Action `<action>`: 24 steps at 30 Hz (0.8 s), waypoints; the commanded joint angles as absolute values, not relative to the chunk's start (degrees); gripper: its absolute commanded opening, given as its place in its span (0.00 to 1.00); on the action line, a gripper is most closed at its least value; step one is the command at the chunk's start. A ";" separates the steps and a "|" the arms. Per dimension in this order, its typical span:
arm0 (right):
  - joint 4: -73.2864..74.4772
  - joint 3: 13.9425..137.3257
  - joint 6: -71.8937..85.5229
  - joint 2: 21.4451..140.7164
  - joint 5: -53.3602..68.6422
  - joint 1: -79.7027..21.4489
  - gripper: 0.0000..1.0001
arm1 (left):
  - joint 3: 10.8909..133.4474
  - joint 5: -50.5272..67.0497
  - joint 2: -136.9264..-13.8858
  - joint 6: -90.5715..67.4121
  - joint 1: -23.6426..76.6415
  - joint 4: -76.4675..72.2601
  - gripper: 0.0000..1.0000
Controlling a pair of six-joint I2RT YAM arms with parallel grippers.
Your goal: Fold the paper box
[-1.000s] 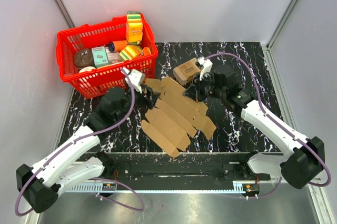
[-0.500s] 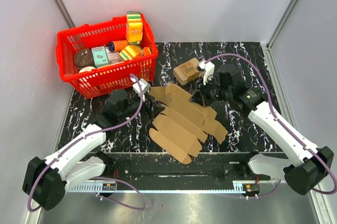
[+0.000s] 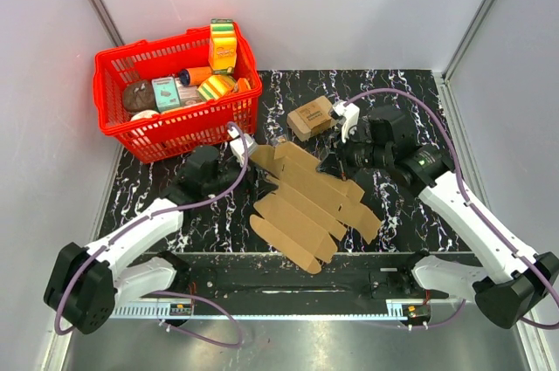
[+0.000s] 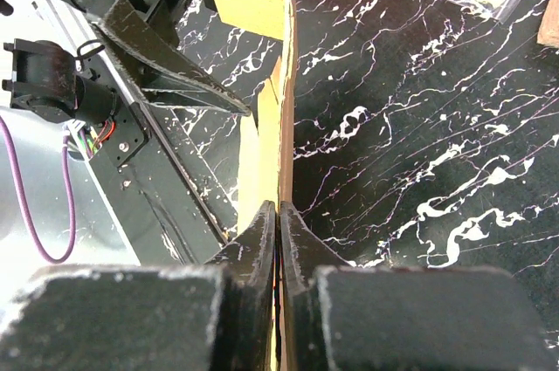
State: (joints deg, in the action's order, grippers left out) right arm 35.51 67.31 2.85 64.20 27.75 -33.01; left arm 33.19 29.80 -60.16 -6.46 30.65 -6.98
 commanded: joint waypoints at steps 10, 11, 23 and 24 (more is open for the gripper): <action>35.33 70.49 2.55 62.31 30.41 -33.57 0.09 | 32.70 34.19 -65.48 -5.98 30.32 -12.13 0.65; 35.42 70.40 2.55 62.31 30.41 -33.57 0.09 | 32.70 34.36 -65.74 -5.98 30.41 -12.22 0.63; 34.28 69.79 3.25 62.05 30.32 -33.57 0.09 | 32.78 33.84 -64.43 -6.85 30.32 -10.99 0.38; 34.19 69.70 3.43 62.05 30.32 -33.57 0.09 | 32.78 33.84 -64.34 -7.03 30.32 -10.99 0.37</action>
State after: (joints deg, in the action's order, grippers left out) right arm 36.25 67.96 2.87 63.46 29.52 -33.01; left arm 32.71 32.62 -65.80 -6.55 30.65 -8.36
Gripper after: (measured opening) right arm 0.088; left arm 0.392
